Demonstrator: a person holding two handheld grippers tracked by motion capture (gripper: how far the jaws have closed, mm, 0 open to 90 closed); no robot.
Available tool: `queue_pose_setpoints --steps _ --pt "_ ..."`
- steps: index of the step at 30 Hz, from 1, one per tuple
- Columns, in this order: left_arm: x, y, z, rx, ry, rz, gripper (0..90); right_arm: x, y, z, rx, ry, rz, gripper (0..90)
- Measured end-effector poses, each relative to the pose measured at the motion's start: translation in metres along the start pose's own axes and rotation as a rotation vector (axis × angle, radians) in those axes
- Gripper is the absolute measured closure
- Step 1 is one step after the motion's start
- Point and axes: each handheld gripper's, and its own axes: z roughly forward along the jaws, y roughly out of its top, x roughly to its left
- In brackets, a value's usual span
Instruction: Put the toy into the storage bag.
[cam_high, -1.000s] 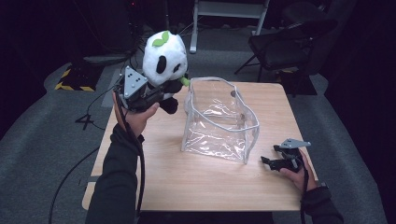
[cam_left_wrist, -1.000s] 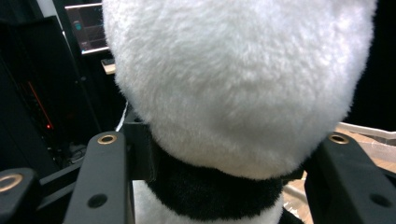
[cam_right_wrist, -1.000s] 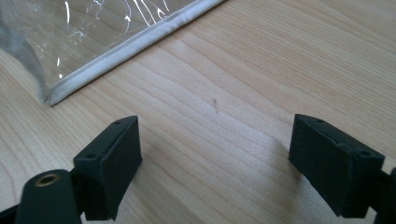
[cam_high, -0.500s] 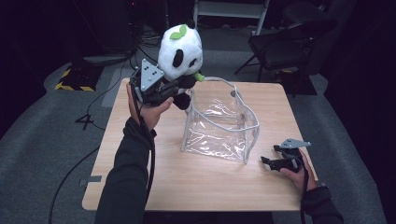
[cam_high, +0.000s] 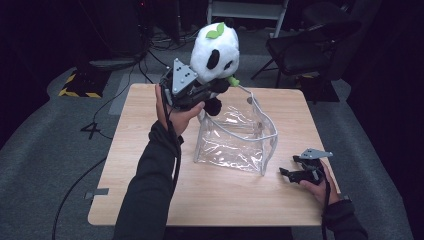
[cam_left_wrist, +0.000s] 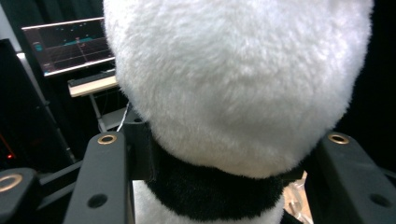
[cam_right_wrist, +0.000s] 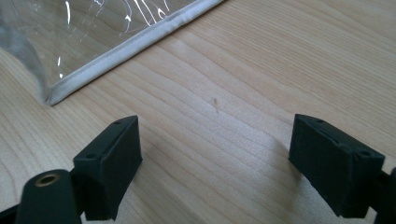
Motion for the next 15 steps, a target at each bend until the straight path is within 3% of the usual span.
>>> queue_pose_setpoints --steps 8,15 --pt "-0.015 0.002 0.016 -0.001 -0.042 0.004 45.4 0.0 0.0 0.0 -0.001 0.0 -0.001 16.8" --pt "-0.028 -0.005 0.028 0.002 -0.085 -0.01 45.3 0.0 0.0 0.0 -0.001 0.001 -0.001 16.8"
